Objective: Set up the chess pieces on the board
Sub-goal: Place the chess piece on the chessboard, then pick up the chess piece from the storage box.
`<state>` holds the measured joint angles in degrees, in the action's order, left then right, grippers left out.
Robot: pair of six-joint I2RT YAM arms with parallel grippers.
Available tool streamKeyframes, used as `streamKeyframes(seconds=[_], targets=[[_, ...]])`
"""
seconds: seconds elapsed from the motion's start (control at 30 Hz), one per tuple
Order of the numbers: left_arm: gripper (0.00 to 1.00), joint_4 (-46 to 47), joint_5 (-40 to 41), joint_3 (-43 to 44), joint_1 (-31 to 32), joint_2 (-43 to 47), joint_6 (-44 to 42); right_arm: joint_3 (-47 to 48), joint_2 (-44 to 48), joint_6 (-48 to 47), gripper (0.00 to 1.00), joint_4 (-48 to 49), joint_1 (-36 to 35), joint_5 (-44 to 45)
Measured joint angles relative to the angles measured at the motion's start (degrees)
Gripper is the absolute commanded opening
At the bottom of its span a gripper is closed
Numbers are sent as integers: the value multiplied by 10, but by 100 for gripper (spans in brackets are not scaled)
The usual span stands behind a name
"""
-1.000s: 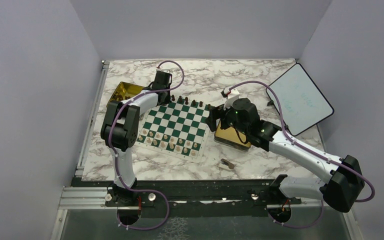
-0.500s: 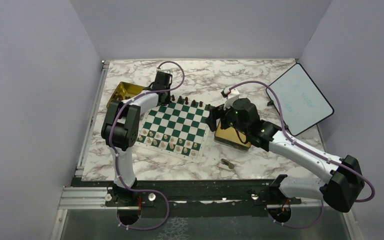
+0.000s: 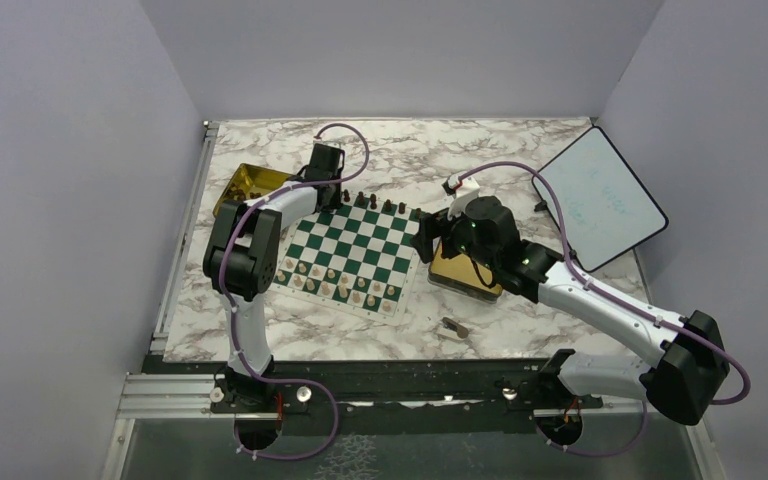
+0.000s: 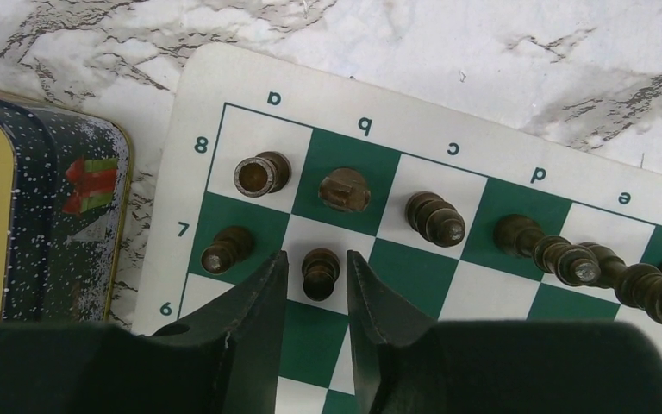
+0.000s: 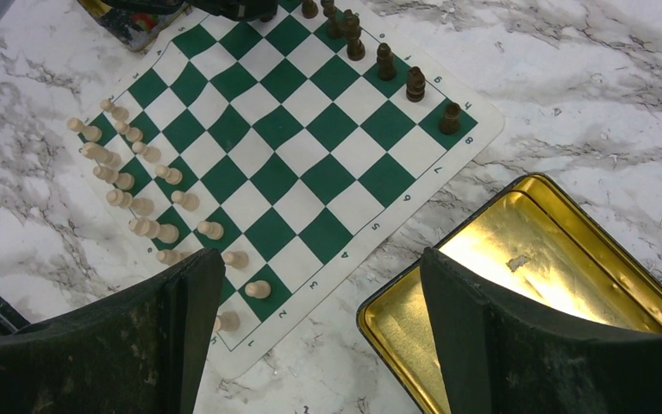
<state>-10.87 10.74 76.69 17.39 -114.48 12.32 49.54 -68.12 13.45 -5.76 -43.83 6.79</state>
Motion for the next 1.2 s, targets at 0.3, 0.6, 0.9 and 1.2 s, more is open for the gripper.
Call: streamKeyframes(seconds=[0.3,0.6,0.9,1.2], targets=[[38,-22,0,1,0,15,-3,0,0,0,89,-1,0,0],[40,-32,-2,20,-3,72,-6,0,0,0,89,0,0,0],[40,-43,-14,22,-50,94,-6,0,8,0,89,-3,0,0],[40,-47,-22,18,-136,113,-6,0,12,0,89,-3,0,0]])
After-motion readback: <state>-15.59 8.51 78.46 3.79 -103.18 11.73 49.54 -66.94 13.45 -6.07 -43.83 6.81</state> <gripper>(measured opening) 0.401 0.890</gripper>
